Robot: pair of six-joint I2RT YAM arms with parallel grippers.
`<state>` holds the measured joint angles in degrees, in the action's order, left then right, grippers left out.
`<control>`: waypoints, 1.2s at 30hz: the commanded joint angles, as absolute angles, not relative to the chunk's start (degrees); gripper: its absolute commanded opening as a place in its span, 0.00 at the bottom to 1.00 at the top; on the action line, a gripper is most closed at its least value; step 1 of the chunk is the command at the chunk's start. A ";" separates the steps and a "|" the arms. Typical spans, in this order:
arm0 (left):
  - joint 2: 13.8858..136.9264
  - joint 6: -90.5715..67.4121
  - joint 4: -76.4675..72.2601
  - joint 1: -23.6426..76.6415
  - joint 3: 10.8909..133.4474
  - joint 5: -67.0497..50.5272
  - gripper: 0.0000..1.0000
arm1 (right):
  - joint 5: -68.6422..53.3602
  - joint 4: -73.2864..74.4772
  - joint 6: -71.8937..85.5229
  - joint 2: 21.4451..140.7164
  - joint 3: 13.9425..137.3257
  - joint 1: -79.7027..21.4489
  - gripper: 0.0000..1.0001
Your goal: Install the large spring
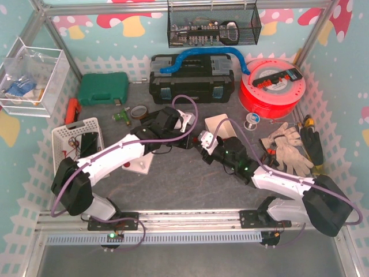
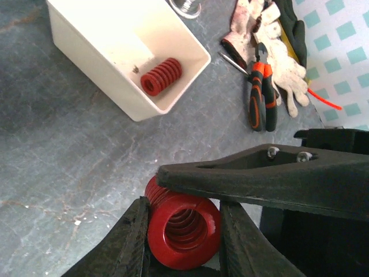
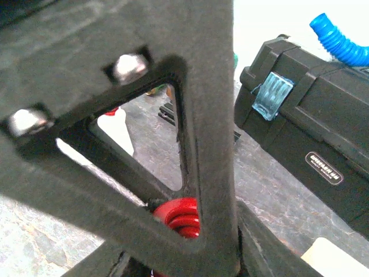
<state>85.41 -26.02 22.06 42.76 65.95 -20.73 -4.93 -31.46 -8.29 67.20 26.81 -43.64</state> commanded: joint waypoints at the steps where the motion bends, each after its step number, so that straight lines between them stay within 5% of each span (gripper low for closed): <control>1: 84.49 -27.86 22.34 43.75 67.86 -22.64 0.00 | -3.77 -36.30 -6.55 67.22 26.50 -44.40 0.45; 5: 83.15 -28.58 23.77 42.37 67.20 -21.45 0.00 | -3.81 -36.23 -5.92 64.78 24.84 -44.38 0.69; 14: 76.94 -28.96 27.13 36.57 63.68 -17.66 0.00 | -4.78 -36.63 -5.10 58.86 21.39 -44.38 0.97; 27: 72.81 -25.85 35.60 21.45 60.21 -2.64 0.00 | 5.76 -35.64 -1.47 57.39 21.10 -44.25 0.99; 36: 77.94 -25.16 35.55 20.13 59.33 -1.44 0.00 | 9.49 -36.43 -2.02 58.53 20.35 -44.08 0.99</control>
